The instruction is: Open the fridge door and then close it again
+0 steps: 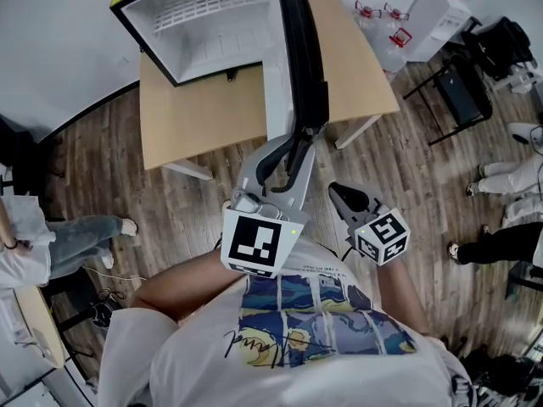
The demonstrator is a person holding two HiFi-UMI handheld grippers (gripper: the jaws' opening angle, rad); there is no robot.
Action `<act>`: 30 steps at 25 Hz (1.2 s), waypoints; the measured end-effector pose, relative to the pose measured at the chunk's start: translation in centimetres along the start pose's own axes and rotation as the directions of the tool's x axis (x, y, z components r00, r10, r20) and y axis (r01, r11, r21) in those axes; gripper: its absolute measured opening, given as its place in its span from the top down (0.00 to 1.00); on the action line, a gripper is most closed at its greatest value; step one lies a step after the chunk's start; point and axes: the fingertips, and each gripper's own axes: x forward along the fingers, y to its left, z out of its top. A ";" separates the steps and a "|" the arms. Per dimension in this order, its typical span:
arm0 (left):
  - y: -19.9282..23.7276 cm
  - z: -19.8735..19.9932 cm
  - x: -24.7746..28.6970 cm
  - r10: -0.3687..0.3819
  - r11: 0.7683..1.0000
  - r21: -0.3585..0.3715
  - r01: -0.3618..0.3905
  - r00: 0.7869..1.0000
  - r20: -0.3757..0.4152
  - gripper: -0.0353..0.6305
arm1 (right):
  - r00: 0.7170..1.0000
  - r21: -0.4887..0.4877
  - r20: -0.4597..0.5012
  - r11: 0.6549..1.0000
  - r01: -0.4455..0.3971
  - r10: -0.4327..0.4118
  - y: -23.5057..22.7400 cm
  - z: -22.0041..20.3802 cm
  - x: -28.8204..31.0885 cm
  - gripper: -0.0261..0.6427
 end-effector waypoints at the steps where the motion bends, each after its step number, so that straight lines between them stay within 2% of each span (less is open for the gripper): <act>1: 0.2 -0.1 -0.2 -0.001 1.000 -0.001 0.001 1.000 -0.006 0.82 | 1.000 -0.002 -0.001 1.000 -0.003 0.003 0.1 0.1 0.1 0.93; 7: 1.3 -0.3 -1.1 -0.003 1.000 -0.008 0.003 1.000 -0.011 0.82 | 1.000 -0.014 -0.013 1.000 -0.024 0.024 0.5 0.2 0.7 0.93; 14: 3.3 -0.2 -2.3 -0.019 0.999 -0.049 0.019 1.000 -0.004 0.82 | 0.999 -0.028 -0.023 0.999 -0.041 0.041 1.1 0.7 1.7 0.93; 19: 4.6 -0.6 -3.1 -0.069 0.996 -0.066 0.067 0.997 -0.026 0.83 | 0.998 -0.039 -0.031 0.998 -0.051 0.050 1.4 1.3 2.4 0.93; 30: 8.1 -0.6 -4.9 -0.139 0.987 -0.083 0.137 0.990 -0.017 0.84 | 0.997 -0.066 -0.045 0.996 -0.063 0.060 2.3 3.2 5.4 0.93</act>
